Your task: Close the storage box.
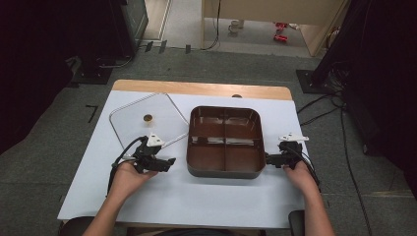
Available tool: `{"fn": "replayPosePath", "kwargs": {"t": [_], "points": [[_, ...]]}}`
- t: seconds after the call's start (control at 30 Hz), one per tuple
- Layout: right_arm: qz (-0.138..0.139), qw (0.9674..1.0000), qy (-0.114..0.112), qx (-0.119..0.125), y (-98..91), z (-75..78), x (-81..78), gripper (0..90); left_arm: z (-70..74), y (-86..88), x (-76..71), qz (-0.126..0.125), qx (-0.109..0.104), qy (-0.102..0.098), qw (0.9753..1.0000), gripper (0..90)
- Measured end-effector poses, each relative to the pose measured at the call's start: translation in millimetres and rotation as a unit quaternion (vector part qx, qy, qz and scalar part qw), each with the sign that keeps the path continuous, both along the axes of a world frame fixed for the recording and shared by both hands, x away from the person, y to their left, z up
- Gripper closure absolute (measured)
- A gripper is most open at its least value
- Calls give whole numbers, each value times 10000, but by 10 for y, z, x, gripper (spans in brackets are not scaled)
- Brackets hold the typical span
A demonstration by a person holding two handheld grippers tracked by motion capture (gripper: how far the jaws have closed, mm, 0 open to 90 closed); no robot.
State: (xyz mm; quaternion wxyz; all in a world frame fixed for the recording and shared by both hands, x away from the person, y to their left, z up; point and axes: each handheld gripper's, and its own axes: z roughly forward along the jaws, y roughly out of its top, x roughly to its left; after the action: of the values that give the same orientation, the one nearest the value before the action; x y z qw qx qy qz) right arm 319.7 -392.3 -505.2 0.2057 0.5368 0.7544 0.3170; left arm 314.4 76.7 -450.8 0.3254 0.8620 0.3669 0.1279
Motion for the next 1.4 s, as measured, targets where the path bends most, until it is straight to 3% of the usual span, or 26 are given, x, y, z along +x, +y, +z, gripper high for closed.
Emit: {"fn": "replayPosePath", "kwargs": {"t": [0.17,0.3,0.5,0.53,0.83,1.23,1.4], "points": [[0,10000,-1,-1,0,0,0,0,98,50,77,45,-55,-12,10000,265],[-5,10000,4,3,1,0,0,0,182,58,228,86,-58,-76,9999,265],[2,10000,4,-3,-1,1,0,0,190,-15,414,38,-15,-37,10000,265],[0,10000,0,-1,0,0,0,0,189,-25,498,51,-27,-23,10000,265],[-2,10000,-5,4,1,-1,0,0,172,2,773,79,24,-58,9999,297],[-4,10000,-8,4,2,-1,-1,0,180,210,1085,319,-147,-99,9993,312],[-2,10000,-5,4,3,-1,-3,0,182,365,1216,548,-203,-145,9982,309]]}}
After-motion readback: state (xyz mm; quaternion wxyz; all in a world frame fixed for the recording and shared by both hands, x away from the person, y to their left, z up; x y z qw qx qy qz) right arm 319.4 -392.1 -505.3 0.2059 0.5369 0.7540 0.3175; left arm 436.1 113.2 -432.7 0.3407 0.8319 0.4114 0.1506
